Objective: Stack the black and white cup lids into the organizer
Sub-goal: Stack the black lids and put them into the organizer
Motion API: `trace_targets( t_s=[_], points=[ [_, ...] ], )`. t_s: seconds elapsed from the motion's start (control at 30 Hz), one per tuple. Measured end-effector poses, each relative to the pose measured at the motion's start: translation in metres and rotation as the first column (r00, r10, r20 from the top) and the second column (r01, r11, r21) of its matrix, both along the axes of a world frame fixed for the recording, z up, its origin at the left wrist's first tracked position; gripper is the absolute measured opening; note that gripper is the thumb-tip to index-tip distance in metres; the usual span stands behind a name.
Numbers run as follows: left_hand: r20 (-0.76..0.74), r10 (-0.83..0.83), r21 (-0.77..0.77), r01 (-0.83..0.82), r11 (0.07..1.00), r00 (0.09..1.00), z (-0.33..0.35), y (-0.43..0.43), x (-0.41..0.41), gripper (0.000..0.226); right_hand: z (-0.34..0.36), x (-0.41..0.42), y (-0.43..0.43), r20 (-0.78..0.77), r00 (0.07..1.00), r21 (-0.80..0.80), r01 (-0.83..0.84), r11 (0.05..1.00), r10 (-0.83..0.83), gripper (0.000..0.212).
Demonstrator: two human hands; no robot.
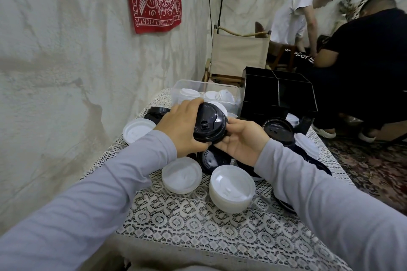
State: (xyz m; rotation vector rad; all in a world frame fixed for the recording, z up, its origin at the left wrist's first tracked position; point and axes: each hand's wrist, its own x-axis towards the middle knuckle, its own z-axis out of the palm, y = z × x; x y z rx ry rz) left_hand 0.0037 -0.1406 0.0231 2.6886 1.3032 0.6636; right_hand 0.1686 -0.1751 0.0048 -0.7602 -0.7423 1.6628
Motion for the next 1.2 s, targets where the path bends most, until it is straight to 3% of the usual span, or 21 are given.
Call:
trace_targets(
  t_s=[0.27, 0.43, 0.57, 0.67, 0.93, 1.2],
  points=[
    [-0.056, -0.014, 0.001, 0.014, 1.0, 0.998, -0.003, 0.001, 0.0, 0.104, -0.003, -0.005, -0.002, -0.02, 1.0, -0.033, 0.017, 0.999, -0.018, 0.031],
    [-0.128, -0.001, 0.025, 0.004, 1.0, 0.992, -0.008, 0.005, 0.002, 0.106, -0.004, -0.005, -0.001, 0.05, 0.998, -0.082, 0.046, 0.996, -0.042, 0.048],
    [-0.178, 0.018, 0.048, -0.01, 0.999, 0.984, -0.008, 0.002, 0.004, 0.105, -0.003, -0.008, -0.006, 0.13, 0.991, -0.022, -0.017, 1.0, 0.02, 0.04],
    [-0.22, 0.027, 0.079, -0.01, 0.997, 0.975, -0.008, 0.0, 0.005, 0.106, -0.006, -0.009, -0.004, 0.133, 0.991, 0.003, 0.0, 1.0, 0.0, 0.051],
    [-0.18, -0.045, -0.055, 0.035, 0.998, 0.983, -0.009, 0.001, 0.009, 0.119, -0.008, -0.009, -0.005, 0.128, 0.989, 0.016, 0.072, 0.997, -0.073, 0.02],
    [-0.211, -0.033, -0.061, 0.021, 0.998, 0.977, -0.011, 0.003, 0.016, 0.109, -0.011, -0.009, -0.006, 0.19, 0.98, 0.005, 0.059, 0.998, -0.059, 0.016]
  ],
)
